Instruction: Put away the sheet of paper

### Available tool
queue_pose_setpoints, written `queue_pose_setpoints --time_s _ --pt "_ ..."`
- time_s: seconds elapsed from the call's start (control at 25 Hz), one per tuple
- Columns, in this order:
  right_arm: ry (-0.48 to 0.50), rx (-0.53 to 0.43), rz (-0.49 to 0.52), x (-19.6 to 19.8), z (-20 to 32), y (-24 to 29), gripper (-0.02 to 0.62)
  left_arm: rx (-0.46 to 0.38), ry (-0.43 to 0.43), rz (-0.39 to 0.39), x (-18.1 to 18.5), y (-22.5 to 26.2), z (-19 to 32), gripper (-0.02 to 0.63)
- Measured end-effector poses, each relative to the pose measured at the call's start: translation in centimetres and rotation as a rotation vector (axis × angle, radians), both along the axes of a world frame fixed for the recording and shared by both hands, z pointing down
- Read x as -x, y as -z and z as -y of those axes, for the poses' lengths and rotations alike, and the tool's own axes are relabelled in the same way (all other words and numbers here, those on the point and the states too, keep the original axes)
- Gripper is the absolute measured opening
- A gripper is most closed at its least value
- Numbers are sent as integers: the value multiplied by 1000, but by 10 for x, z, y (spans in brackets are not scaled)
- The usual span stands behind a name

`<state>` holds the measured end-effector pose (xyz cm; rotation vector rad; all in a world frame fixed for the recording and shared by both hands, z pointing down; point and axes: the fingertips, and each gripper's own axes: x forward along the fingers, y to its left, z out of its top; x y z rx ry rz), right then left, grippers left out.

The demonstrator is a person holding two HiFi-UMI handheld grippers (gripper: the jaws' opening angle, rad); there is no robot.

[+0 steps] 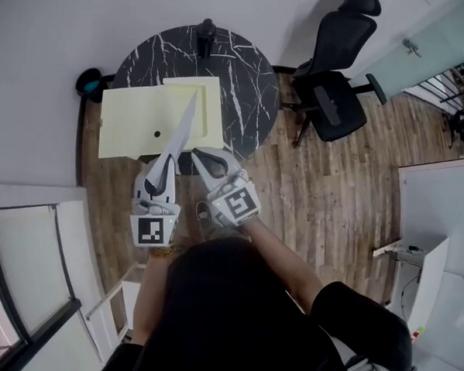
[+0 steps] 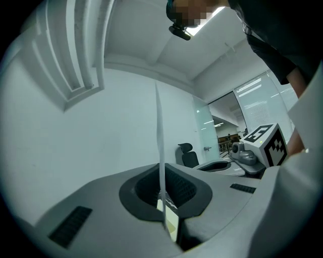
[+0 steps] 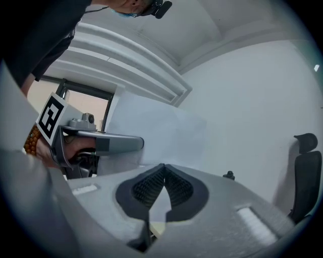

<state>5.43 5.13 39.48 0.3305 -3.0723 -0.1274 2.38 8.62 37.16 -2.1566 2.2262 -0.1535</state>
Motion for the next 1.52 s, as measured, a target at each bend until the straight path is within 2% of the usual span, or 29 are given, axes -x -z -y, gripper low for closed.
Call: queue_pose_setpoints --time_s 0.08,0.32,0.56,0.8,1.12,1.28,1.4,1.52 --pt "-16 6 -7 1 23 -4 -2 4 -19 1 4 -7 18 10" --pt "-11 18 -50 16 53 -7 -2 53 -24 -73 32 -22 45 11" --pt "-54 44 -63 29 84 -18 -2 83 -128 -86 56 -41 71 10" --pt "-75 32 -140 55 115 -27 -2 107 -260 -121 78 -66 104 11" --pt "-128 11 -201 95 159 -32 -2 78 -360 -148 106 -73 151 11" --pt "-138 18 -207 115 173 -32 -2 102 -411 -147 119 -79 163 11" --pt "-130 14 -189 117 181 -30 -2 87 -449 -133 122 -85 172 11" --pt "-140 50 -186 110 191 -35 -2 95 -452 -140 126 -88 175 11"
